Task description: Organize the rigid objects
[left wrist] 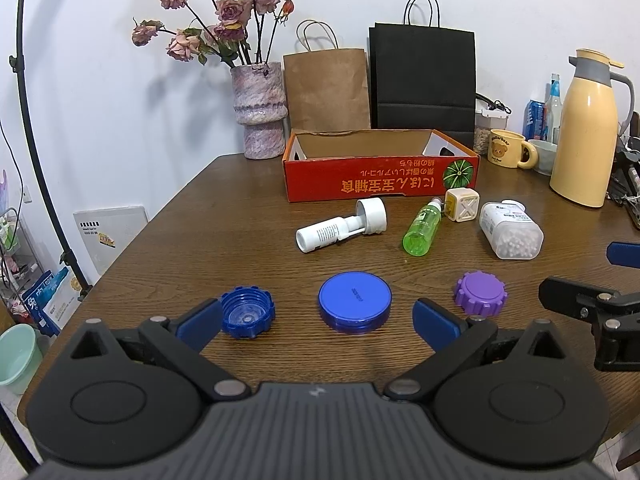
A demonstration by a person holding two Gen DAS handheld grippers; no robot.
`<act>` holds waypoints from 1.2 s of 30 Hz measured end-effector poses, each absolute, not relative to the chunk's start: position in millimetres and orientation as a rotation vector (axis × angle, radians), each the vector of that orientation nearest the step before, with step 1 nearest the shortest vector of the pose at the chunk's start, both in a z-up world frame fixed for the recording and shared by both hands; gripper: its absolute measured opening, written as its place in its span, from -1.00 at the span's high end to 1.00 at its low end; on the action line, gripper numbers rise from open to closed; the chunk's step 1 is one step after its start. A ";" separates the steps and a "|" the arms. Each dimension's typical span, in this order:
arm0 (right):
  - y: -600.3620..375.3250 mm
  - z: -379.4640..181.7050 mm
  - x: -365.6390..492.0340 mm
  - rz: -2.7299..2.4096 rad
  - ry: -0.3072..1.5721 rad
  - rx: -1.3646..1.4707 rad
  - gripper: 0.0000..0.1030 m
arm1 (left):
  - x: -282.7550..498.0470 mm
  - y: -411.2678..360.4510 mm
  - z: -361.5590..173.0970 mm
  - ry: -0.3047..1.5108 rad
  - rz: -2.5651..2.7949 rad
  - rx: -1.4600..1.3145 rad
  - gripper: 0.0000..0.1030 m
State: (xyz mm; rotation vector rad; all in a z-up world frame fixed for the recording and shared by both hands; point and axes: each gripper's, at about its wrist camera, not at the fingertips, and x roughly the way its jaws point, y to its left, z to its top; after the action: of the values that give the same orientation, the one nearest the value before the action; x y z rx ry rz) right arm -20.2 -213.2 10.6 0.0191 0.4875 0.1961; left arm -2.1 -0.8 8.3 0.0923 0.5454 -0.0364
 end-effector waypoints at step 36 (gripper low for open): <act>-214.5 12.4 -23.5 0.204 0.472 0.024 -1.00 | -5.8 -2.1 9.4 0.527 -0.041 0.097 -1.00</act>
State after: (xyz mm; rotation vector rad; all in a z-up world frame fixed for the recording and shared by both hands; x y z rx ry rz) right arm -23.5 -214.5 12.4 0.0239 0.4722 0.2039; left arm -5.8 -2.1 9.4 0.0965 0.5274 -0.0413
